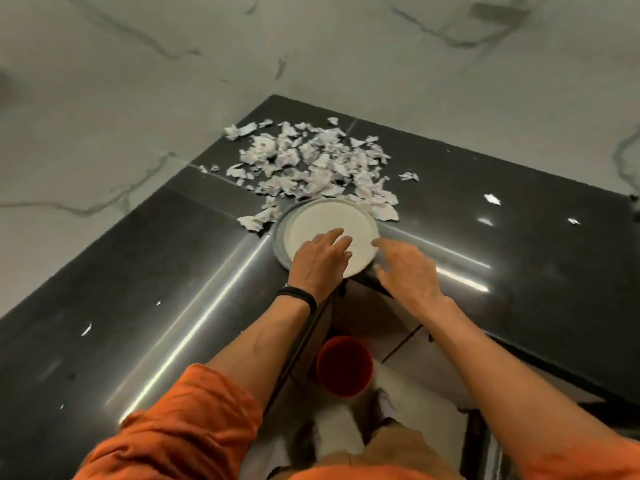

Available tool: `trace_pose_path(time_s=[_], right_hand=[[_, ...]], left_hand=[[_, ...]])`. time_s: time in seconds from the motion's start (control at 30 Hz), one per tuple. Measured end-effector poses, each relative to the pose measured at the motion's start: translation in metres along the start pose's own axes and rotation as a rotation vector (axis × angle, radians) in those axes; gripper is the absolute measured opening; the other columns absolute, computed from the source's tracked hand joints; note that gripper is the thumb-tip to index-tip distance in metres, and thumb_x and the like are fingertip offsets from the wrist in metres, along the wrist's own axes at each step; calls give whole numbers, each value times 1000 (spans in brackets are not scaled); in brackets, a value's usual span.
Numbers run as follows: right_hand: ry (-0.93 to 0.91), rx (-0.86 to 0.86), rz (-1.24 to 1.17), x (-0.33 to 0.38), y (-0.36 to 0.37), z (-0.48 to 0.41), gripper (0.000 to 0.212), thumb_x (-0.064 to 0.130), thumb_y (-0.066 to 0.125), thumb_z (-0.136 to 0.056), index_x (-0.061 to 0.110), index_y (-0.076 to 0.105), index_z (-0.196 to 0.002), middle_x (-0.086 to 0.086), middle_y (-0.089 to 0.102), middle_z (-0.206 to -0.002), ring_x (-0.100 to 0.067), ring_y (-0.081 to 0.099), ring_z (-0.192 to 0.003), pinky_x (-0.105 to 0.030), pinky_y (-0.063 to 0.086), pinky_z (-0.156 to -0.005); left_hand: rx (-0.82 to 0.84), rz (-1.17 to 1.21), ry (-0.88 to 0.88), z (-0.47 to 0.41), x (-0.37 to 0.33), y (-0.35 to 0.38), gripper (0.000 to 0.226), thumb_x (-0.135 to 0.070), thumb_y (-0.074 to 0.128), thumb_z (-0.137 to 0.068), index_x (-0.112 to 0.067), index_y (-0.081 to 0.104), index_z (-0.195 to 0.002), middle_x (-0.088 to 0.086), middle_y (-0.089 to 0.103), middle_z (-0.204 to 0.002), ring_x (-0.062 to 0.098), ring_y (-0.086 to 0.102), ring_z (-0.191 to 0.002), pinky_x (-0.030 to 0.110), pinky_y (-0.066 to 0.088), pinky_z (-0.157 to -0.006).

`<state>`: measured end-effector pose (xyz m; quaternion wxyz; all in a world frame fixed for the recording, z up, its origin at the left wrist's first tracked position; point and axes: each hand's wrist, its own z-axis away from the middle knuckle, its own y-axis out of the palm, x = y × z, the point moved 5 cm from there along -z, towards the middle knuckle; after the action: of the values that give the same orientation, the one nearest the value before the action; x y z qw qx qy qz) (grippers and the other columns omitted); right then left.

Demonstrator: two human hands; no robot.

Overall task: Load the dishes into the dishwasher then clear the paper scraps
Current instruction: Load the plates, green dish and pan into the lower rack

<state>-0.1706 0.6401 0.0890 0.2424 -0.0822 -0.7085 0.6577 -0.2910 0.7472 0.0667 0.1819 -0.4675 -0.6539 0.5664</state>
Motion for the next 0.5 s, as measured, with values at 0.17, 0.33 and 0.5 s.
trace_pose_path(time_s=[0.17, 0.33, 0.5], right_hand=[[-296, 291, 52, 12, 48, -44, 53, 22, 67, -87, 24, 54, -138, 1, 54, -142, -24, 46, -132, -39, 46, -102], [-501, 284, 299, 6, 72, -52, 38, 18, 62, -91, 21, 52, -128, -4, 55, -122, -27, 54, -113, -40, 43, -90], [-582, 169, 326, 3, 66, -50, 29, 11, 68, -85, 15, 60, -113, -6, 63, -107, -29, 61, -98, -41, 46, -77]], left_hand=[[17, -51, -141, 3, 34, -4, 36, -23, 66, -94, -16, 63, -129, 10, 61, -136, 33, 66, -109, 46, 58, -81], [44, -73, -222, -5, 38, -6, 42, -26, 62, -97, -17, 58, -137, 8, 57, -142, 32, 64, -115, 44, 56, -88], [119, -79, -189, -2, 34, 3, 45, -35, 54, -100, -23, 51, -143, 2, 51, -148, 27, 60, -120, 42, 54, -90]])
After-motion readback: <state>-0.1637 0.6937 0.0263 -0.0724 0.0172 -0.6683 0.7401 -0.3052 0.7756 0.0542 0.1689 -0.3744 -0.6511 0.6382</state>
